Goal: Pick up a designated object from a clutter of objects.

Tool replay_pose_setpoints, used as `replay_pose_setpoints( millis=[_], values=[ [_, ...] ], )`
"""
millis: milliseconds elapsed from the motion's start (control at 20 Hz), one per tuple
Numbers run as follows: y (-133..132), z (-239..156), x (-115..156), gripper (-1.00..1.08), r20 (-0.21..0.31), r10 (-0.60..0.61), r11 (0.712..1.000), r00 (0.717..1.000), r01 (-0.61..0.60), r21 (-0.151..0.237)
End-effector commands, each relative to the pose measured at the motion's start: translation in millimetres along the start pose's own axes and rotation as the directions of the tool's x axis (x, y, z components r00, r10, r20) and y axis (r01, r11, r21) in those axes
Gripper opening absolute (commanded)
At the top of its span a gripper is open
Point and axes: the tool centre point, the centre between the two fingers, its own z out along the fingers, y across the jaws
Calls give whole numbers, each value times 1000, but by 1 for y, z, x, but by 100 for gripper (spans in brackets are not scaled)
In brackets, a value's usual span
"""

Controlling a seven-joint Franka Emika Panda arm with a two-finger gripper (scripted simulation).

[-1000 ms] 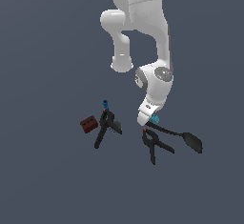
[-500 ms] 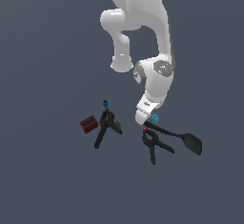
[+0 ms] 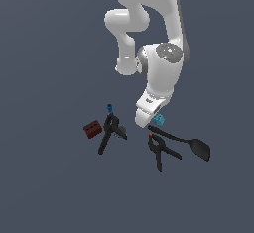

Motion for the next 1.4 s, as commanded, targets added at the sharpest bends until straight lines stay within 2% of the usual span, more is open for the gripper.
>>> replay_pose_setpoints(
  millis=[0,750,1350],
  values=[
    [13,-24,0,-100,-1,-2,1000,1000,2,2],
    [90,-158,2,-100,3,-8,1000,1000,8,6],
    [137,-235,6,-100,7,-10,1000,1000,10,7]
  ],
)
